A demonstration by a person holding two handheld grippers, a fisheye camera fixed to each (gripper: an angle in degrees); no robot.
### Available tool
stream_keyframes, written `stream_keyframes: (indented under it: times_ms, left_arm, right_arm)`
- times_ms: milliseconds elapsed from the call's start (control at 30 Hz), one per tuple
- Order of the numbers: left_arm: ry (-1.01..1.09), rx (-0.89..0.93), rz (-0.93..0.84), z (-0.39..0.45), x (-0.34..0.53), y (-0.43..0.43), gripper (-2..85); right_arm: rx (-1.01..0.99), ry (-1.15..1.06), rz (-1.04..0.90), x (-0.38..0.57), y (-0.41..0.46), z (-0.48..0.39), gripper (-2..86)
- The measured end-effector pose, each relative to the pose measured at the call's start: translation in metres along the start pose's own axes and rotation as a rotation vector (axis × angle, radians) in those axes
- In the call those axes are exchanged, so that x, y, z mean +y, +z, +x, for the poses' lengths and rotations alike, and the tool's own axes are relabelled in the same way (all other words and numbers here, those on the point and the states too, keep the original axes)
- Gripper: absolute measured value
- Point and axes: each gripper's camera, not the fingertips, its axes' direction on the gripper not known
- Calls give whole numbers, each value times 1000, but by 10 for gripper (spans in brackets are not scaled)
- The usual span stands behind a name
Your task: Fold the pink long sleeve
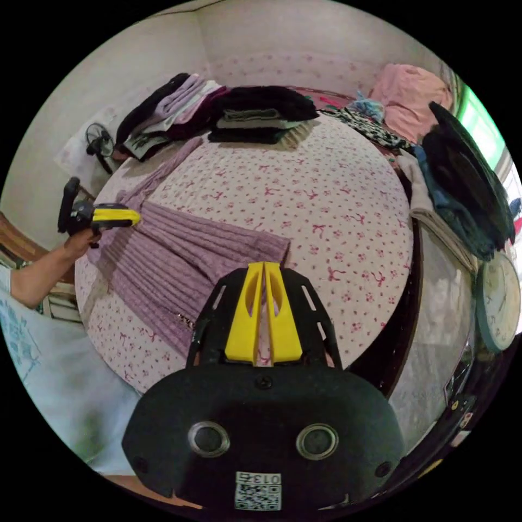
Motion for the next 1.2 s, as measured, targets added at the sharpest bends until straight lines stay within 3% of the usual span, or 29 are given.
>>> stream_keyframes:
  times_ms: [167, 233, 433, 567, 667, 700, 867, 933, 1067, 1200]
  left_arm:
    - [-52, 52, -4, -7, 5, 6, -3]
    - [-74, 78, 19, -14, 11, -4, -3]
    - [-262, 10, 112, -54, 57, -31, -3]
    - [-406, -71, 129, -90, 72, -33, -3]
    - [-408, -23, -57, -112, 69, -3, -4]
    - [-401, -36, 19, -115, 73, -8, -4]
    - [-407, -59, 70, -125, 80, -25, -3]
    - [-411, -89, 133, -125, 82, -35, -3]
    - [-374, -29, 17, -126, 82, -19, -3]
    - [-409, -45, 73, -127, 91, -25, -4]
  right_arm:
    - [86, -86, -192, -1, 49, -43, -1]
    - [77, -24, -145, -3, 39, -39, 0]
    - [358, 109, 33, -11, 5, -30, 4]
    - [212, -6, 50, -51, 26, -61, 23]
    - [84, -101, 61, -97, 55, -99, 46]
    - [54, -117, 62, -107, 61, -107, 51]
    - [-122, -261, 66, -203, 111, -182, 91]
    - [-152, -312, 43, -234, 127, -206, 98]
    - [-126, -368, 26, -289, 165, -251, 122]
    - [-44, -376, -83, -315, 206, -269, 123]
